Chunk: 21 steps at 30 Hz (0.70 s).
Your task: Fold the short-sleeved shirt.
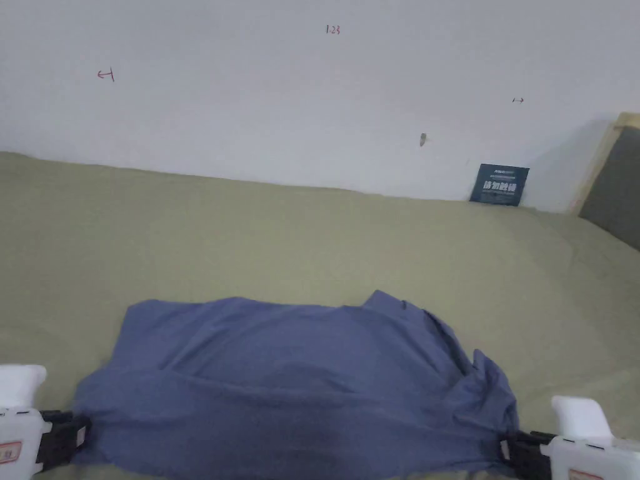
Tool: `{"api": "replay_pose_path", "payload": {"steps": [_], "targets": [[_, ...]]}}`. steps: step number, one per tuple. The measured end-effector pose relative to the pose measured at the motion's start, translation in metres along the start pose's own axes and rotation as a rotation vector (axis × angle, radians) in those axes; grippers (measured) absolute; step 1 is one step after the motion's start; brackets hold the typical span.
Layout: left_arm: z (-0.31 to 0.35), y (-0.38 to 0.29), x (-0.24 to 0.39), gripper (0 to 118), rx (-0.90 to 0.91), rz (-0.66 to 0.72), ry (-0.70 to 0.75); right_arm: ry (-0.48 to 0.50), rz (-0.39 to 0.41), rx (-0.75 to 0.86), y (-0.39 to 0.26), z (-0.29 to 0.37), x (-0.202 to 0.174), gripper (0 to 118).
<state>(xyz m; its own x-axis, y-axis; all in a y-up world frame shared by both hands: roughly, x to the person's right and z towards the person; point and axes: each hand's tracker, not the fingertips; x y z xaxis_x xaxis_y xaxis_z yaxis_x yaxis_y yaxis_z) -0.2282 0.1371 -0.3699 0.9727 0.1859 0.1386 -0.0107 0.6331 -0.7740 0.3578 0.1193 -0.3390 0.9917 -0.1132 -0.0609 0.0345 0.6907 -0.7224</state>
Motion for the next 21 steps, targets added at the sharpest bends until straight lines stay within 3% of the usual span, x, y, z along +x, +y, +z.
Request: {"api": "replay_pose_path", "payload": {"steps": [5,10,13,18,20,21], "targets": [[0.041,-0.009,-0.001,3,-0.013,-0.033,-0.018,0.006,0.043,-0.017,0.003,0.054,-0.003,10],[0.06,-0.043,-0.028,3,-0.083,0.026,-0.085,0.064,-0.015,-0.093,-0.027,0.088,0.006,10],[0.068,-0.078,-0.014,3,-0.138,0.008,-0.078,0.047,-0.002,-0.143,-0.059,0.094,0.006,10],[0.057,-0.131,-0.022,3,-0.227,0.06,-0.08,0.051,-0.069,-0.247,-0.111,0.091,0.009,10],[0.054,-0.142,-0.022,5,-0.249,0.116,-0.093,0.048,-0.083,-0.249,-0.127,0.086,0.014,20],[0.052,-0.148,-0.024,15,-0.246,0.139,-0.102,0.052,-0.108,-0.259,-0.132,0.083,0.016,28]]}}
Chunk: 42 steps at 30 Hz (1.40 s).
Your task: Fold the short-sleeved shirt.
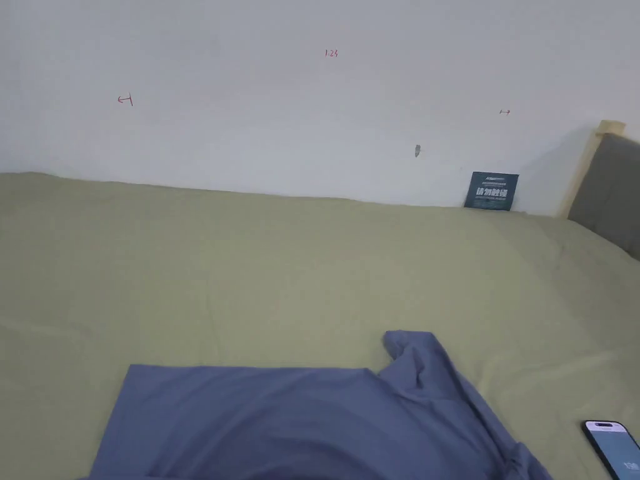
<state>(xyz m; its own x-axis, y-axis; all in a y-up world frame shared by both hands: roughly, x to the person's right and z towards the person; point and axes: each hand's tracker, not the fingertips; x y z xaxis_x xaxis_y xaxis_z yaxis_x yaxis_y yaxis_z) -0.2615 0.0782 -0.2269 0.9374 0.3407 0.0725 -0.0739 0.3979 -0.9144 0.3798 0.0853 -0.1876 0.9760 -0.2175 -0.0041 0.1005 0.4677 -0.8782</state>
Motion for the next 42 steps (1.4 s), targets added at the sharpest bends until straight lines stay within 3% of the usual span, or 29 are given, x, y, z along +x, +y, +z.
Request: {"api": "replay_pose_path", "payload": {"steps": [1,2,3,5,8,9,10,11,12,13,14,15,18,19,24,25,26,28,29,33,35,38,39,40,41,42], "targets": [[-0.002,-0.003,-0.002,46,0.01,0.007,-0.011,0.041,-0.024,-0.016,-0.003,-0.001,0.002,35],[-0.001,-0.004,-0.003,66,0.024,0.013,-0.019,0.06,-0.038,-0.031,-0.003,0.0,0.003,42],[-0.001,-0.001,-0.017,76,0.038,0.024,-0.027,0.041,-0.035,-0.035,-0.003,0.001,0.003,50],[0.008,0.0,-0.017,77,0.034,0.035,-0.004,0.031,0.009,-0.028,-0.003,0.013,0.001,77],[0.038,0.001,-0.003,76,0.091,-0.003,0.034,0.024,0.077,0.092,0.004,0.045,0.001,79],[0.047,0.006,0.001,75,0.119,-0.012,0.054,0.023,0.087,0.127,0.01,0.056,-0.009,79],[0.056,0.01,0.005,73,0.145,-0.017,0.068,0.038,0.095,0.161,0.018,0.067,-0.021,69],[0.064,0.012,0.02,69,0.168,-0.029,0.074,0.049,0.105,0.191,0.026,0.074,-0.028,52],[0.07,0.02,0.027,59,0.192,-0.042,0.08,0.053,0.12,0.218,0.036,0.08,-0.037,24],[0.076,0.027,0.034,36,0.216,-0.044,0.084,0.053,0.136,0.244,0.046,0.082,-0.041,0],[0.079,0.035,0.041,10,0.225,-0.04,0.086,0.051,0.14,0.248,0.055,0.082,-0.043,0],[0.085,0.047,0.06,0,0.229,-0.029,0.085,0.044,0.139,0.237,0.066,0.082,-0.052,0],[0.082,0.076,0.079,0,0.224,-0.012,0.059,-0.017,0.179,0.233,0.094,0.072,-0.073,0],[0.069,0.087,0.055,0,0.221,-0.031,0.058,-0.01,0.186,0.233,0.101,0.067,-0.078,0],[0.04,0.126,0.069,0,0.211,-0.102,0.067,0.052,0.183,0.196,0.131,0.037,-0.089,0],[0.031,0.14,0.068,7,0.21,-0.101,0.068,0.054,0.18,0.191,0.137,0.032,-0.091,0],[0.022,0.154,0.065,25,0.205,-0.101,0.066,0.057,0.182,0.187,0.144,0.021,-0.084,0],[0.004,0.175,0.077,91,0.206,-0.107,0.076,0.058,0.186,0.183,0.159,0.012,-0.084,0],[-0.008,0.188,0.075,100,0.197,-0.121,0.104,0.057,0.186,0.182,0.165,0.008,-0.084,0],[-0.067,0.233,0.059,100,0.141,-0.112,0.19,0.06,0.189,0.168,0.189,-0.01,-0.072,0],[-0.095,0.253,0.048,95,0.085,-0.09,0.19,0.046,0.191,0.158,0.198,-0.023,-0.063,0],[-0.134,0.259,0.04,71,-0.024,-0.112,0.212,0.023,0.163,0.138,0.213,-0.041,-0.049,3],[-0.146,0.255,0.037,48,-0.058,-0.134,0.249,0.017,0.152,0.136,0.22,-0.046,-0.044,13],[-0.147,0.249,0.036,4,-0.043,-0.144,0.26,0.01,0.145,0.136,0.228,-0.052,-0.038,47],[-0.146,0.245,0.036,3,-0.016,-0.163,0.305,0.001,0.139,0.133,0.234,-0.058,-0.033,81],[-0.136,0.241,0.039,3,0.029,-0.173,0.287,-0.024,0.134,0.126,0.24,-0.06,-0.037,101]]}}
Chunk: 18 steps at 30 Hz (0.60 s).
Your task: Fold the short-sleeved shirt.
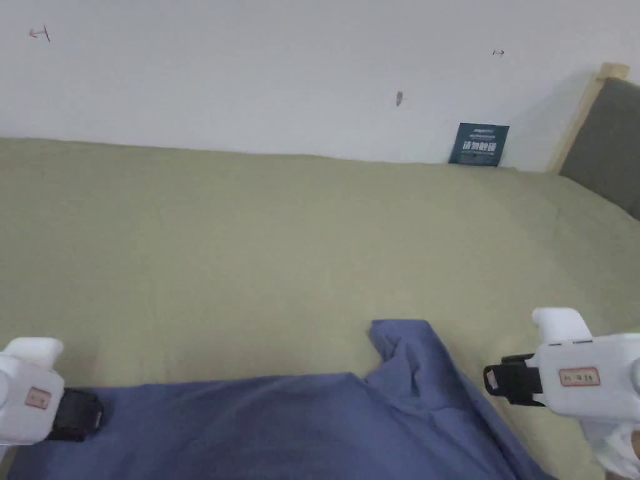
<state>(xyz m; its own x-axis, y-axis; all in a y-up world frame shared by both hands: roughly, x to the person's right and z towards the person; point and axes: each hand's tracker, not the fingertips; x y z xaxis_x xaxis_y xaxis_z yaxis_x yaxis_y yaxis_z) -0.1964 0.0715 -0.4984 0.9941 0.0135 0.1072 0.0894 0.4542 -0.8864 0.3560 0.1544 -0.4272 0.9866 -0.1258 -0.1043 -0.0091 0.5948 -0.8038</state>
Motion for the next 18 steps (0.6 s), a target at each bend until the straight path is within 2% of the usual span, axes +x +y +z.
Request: {"api": "replay_pose_path", "payload": {"steps": [1,2,3,4,8,9,10,11,12,14,15,17,18], "targets": [[0.007,-0.002,0.001,3,0.009,0.012,-0.016,-0.03,-0.007,-0.018,0.007,-0.01,0.006,102],[0.012,-0.002,-0.001,3,0.018,0.008,-0.02,-0.052,-0.012,-0.037,0.013,-0.019,0.01,98],[0.016,-0.002,-0.007,3,0.034,0.004,-0.097,-0.052,-0.019,-0.061,0.02,-0.033,0.016,98],[0.02,-0.003,-0.009,3,0.047,0.025,-0.113,-0.049,-0.03,-0.106,0.022,-0.053,0.028,98],[0.036,0.008,-0.006,3,0.028,-0.006,-0.108,0.016,-0.053,-0.148,0.034,-0.089,0.027,95],[0.027,0.009,-0.002,3,0.024,0.002,-0.116,0.01,-0.051,-0.166,0.035,-0.099,0.025,80],[0.026,0.01,-0.005,3,0.017,0.02,-0.122,-0.003,-0.042,-0.192,0.035,-0.109,0.023,31],[0.025,0.011,-0.007,3,0.015,0.03,-0.127,-0.034,-0.026,-0.226,0.034,-0.115,0.022,1],[0.025,0.011,-0.011,3,0.01,0.046,-0.143,-0.091,-0.011,-0.25,0.032,-0.118,0.015,0],[0.03,0.012,-0.013,3,0.007,0.062,-0.148,-0.192,0.069,-0.296,0.032,-0.118,0.007,0],[0.033,0.011,-0.016,3,0.005,0.065,-0.16,-0.223,0.093,-0.275,0.033,-0.108,0.005,0],[0.045,0.011,-0.013,3,0.006,0.063,-0.172,-0.128,0.082,-0.214,0.028,-0.084,-0.011,0],[0.053,0.01,-0.014,3,0.018,0.055,-0.18,-0.131,0.086,-0.188,0.029,-0.07,-0.015,0]]}}
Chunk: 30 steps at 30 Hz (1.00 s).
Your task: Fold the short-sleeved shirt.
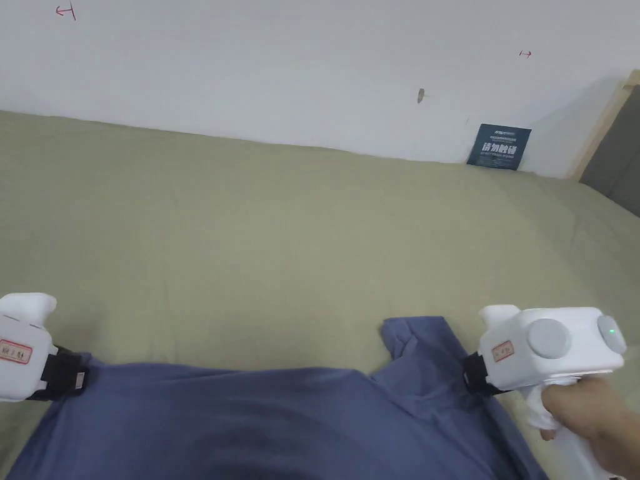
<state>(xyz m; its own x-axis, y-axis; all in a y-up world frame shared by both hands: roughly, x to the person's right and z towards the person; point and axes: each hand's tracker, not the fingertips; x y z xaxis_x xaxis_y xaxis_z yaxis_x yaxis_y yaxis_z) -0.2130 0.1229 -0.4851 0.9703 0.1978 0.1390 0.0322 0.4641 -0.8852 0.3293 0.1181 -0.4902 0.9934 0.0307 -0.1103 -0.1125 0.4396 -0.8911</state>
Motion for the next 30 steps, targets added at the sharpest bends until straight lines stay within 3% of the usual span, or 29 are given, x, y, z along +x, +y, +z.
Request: {"api": "replay_pose_path", "payload": {"steps": [5,6,9,12,14,17,18,24,27,29,30], "targets": [[0.052,-0.02,0.023,3,0.075,-0.038,-0.04,0.052,0.036,0.118,-0.01,0.072,0.012,0],[0.065,-0.025,0.028,3,0.087,-0.058,-0.036,0.027,-0.023,0.133,-0.015,0.08,0.02,0],[0.098,-0.036,0.037,3,0.126,-0.097,-0.052,0.046,0.005,0.175,-0.029,0.121,0.025,0],[0.123,-0.048,0.021,3,0.17,-0.11,-0.079,0.015,-0.039,0.222,-0.059,0.167,0.025,0],[0.14,-0.066,0.021,3,0.183,-0.117,-0.087,0.063,-0.024,0.216,-0.072,0.171,0.031,0],[0.152,-0.095,0.02,3,0.183,-0.116,-0.091,0.084,-0.066,0.242,-0.104,0.183,0.037,0],[0.153,-0.109,0.02,3,0.178,-0.108,-0.086,0.09,-0.022,0.268,-0.127,0.198,0.019,0],[0.134,-0.186,0.022,3,0.1,-0.01,-0.107,0.161,-0.086,0.154,-0.223,0.167,0.017,0],[0.104,-0.22,0.002,4,0.018,0.032,-0.075,0.131,-0.21,0.087,-0.27,0.137,0.034,0],[0.086,-0.236,0.001,13,-0.029,0.033,-0.03,0.12,-0.242,0.043,-0.286,0.122,0.04,2],[0.079,-0.242,0.0,21,-0.033,0.045,-0.046,0.092,-0.263,0.037,-0.289,0.113,0.04,15]]}}
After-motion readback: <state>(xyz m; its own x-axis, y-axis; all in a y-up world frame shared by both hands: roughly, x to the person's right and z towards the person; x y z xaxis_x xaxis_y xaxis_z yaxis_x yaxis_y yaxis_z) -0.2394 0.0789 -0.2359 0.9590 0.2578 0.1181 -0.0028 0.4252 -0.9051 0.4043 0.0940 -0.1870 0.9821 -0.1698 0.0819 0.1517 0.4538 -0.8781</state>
